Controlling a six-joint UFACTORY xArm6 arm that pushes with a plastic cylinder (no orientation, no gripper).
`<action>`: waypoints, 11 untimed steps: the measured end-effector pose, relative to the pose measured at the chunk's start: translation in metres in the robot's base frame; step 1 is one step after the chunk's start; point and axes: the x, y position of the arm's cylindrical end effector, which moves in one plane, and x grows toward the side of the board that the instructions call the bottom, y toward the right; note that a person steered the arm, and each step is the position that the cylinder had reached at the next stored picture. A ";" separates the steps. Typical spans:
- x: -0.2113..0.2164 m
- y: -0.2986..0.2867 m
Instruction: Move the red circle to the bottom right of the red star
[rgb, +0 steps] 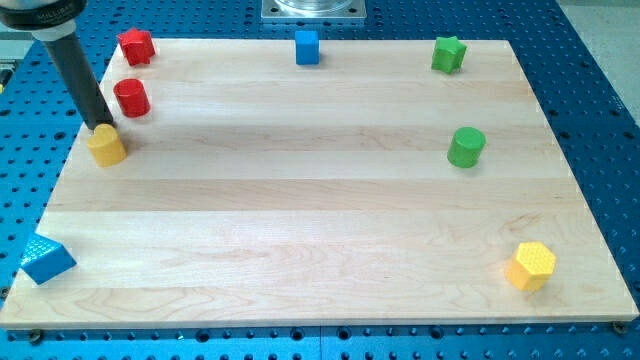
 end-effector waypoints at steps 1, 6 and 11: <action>-0.001 0.021; -0.007 0.000; -0.065 0.065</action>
